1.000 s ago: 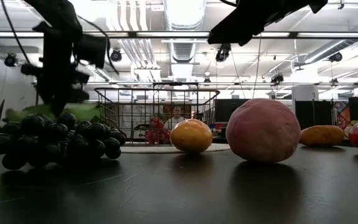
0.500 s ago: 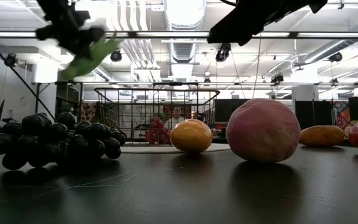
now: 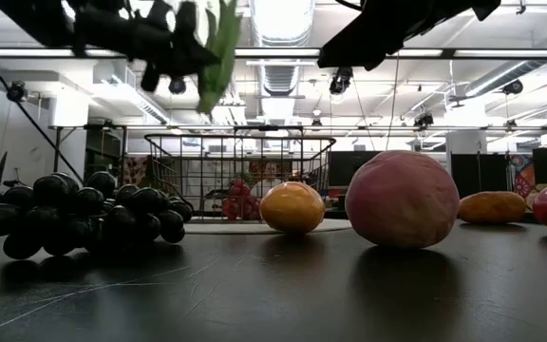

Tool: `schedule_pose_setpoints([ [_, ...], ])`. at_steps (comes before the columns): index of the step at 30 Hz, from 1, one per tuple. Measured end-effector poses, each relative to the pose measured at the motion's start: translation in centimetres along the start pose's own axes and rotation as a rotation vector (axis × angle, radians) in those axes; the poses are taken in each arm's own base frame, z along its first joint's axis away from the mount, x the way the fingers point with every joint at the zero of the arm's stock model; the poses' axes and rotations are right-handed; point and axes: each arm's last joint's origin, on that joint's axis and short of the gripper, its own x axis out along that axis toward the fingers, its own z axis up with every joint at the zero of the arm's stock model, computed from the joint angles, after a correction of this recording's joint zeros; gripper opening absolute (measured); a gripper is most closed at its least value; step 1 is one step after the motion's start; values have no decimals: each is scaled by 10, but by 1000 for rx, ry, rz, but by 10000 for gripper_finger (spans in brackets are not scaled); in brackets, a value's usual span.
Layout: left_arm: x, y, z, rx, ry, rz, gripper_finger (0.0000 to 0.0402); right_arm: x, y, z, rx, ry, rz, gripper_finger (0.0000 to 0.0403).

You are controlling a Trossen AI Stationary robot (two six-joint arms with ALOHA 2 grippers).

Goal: Build produce basket
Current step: Put the green leaf lettuce into the gold wire basket

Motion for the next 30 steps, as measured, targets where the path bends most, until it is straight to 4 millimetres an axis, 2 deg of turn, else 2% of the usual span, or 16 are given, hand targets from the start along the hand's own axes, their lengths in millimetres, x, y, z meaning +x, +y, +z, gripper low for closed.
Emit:
schedule_pose_setpoints([
  [4, 10, 2, -27, 98, 24, 1, 79, 0, 0, -3, -2, 9, 1, 231],
  [13, 18, 3, -53, 150, 94, 5, 83, 1, 1, -5, 7, 14, 1, 231],
  [19, 14, -7, -53, 192, 101, -121, 84, 10, 2, -11, -5, 32, -13, 231],
  [22, 9, -16, -46, 217, 38, -204, 84, 21, 0, -7, 16, -52, -56, 231],
  [26, 3, -28, -44, 261, 4, -265, 84, 32, -4, 7, 18, -109, -120, 249],
  [30, -1, -36, -45, 260, 3, -307, 84, 32, -14, 28, 59, -163, -178, 290],
])
